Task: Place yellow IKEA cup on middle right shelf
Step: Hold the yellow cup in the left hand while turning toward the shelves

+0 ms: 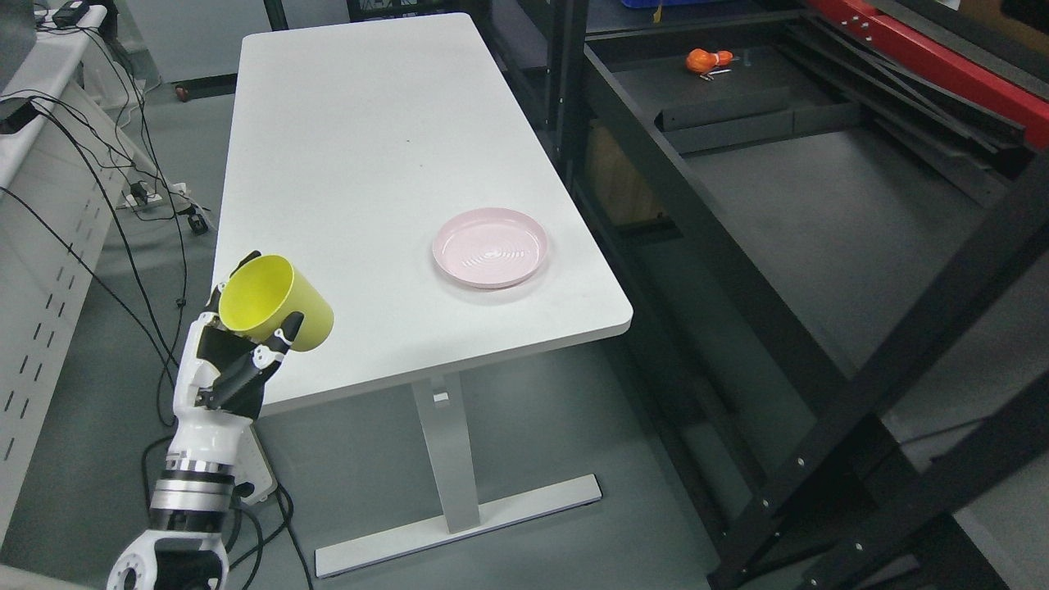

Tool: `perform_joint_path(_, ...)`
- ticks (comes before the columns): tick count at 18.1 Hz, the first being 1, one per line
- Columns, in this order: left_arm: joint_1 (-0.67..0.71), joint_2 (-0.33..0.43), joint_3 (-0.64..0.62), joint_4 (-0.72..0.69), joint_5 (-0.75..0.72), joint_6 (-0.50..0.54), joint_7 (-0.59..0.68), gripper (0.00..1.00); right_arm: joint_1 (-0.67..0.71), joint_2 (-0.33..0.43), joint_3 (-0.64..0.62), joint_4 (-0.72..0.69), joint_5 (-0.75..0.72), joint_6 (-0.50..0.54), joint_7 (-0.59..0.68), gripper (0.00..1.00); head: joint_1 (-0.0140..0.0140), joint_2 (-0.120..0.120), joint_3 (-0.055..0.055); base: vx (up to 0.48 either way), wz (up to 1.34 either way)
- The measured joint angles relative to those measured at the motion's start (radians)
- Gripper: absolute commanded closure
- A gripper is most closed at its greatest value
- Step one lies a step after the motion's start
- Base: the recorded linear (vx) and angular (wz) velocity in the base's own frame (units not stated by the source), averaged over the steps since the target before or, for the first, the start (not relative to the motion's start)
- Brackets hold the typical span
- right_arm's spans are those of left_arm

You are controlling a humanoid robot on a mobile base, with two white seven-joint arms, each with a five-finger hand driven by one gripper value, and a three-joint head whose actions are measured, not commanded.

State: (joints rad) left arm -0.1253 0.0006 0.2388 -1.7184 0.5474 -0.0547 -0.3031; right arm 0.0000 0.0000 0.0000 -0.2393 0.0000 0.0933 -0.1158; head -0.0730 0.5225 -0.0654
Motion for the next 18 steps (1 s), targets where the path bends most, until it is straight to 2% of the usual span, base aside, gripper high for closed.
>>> perform_joint_path(8, 0.000, 0.000, -0.003, -0.003, 0.000, 0.000, 0.000, 0.97, 0.000, 0.000, 0.000, 0.000, 0.000, 0.000, 0.000, 0.01, 0.0000, 0.000, 0.000, -0.313, -0.51)
perform_joint_path(18, -0.001, -0.001, -0.006, -0.004, 0.000, 0.000, 0.001, 0.97, 0.000, 0.000, 0.000, 0.000, 0.000, 0.000, 0.000, 0.01, 0.0000, 0.000, 0.000, -0.281, -0.95)
